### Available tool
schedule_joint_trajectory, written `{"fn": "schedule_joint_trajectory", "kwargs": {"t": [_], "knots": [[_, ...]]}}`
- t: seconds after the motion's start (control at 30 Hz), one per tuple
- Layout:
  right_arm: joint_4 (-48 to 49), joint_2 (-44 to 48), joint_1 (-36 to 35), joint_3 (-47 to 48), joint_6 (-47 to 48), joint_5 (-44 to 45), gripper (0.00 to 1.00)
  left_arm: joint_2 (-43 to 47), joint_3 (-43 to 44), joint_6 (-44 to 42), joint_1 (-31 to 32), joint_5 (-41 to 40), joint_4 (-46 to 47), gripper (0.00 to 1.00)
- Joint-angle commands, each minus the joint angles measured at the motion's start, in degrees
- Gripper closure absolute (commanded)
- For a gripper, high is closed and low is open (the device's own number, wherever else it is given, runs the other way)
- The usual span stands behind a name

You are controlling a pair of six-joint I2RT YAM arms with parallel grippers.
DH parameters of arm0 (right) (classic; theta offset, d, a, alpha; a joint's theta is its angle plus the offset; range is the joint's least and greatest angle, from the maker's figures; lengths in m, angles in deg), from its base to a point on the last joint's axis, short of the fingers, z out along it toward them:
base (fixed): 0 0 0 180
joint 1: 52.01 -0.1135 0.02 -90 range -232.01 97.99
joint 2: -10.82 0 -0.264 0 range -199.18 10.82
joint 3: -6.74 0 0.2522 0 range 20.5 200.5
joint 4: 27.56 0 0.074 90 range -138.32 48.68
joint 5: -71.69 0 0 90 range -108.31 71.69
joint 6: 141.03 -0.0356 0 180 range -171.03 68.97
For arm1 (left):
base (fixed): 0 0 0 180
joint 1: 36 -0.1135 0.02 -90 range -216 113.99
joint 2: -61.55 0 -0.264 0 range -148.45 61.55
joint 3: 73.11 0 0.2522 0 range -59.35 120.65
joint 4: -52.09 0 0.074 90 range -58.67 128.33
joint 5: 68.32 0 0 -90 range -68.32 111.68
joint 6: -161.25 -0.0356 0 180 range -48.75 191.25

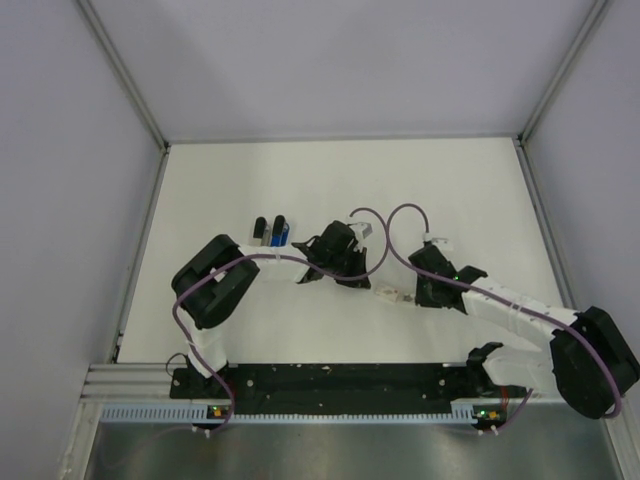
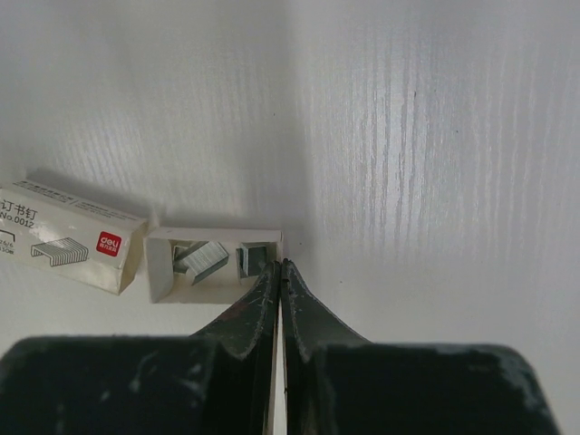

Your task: Unload the staples from the stapler

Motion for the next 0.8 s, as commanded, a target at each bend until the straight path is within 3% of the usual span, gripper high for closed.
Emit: {"fn": "schedule_joint_trajectory", "kwargs": {"t": [0.0,0.77], "knots": [[-1.41,1.96,-1.05,-0.24,-1.41,1.73,1.00,1.29,-1.29,-1.76,-0.20,-0.81,-2.21,1.00],[-2.64,1.00,-4.04,2.30,-5.45,4.54,1.00,0.67,-1.20,3.95,2.17,-0.29,0.87,1.00]]}}
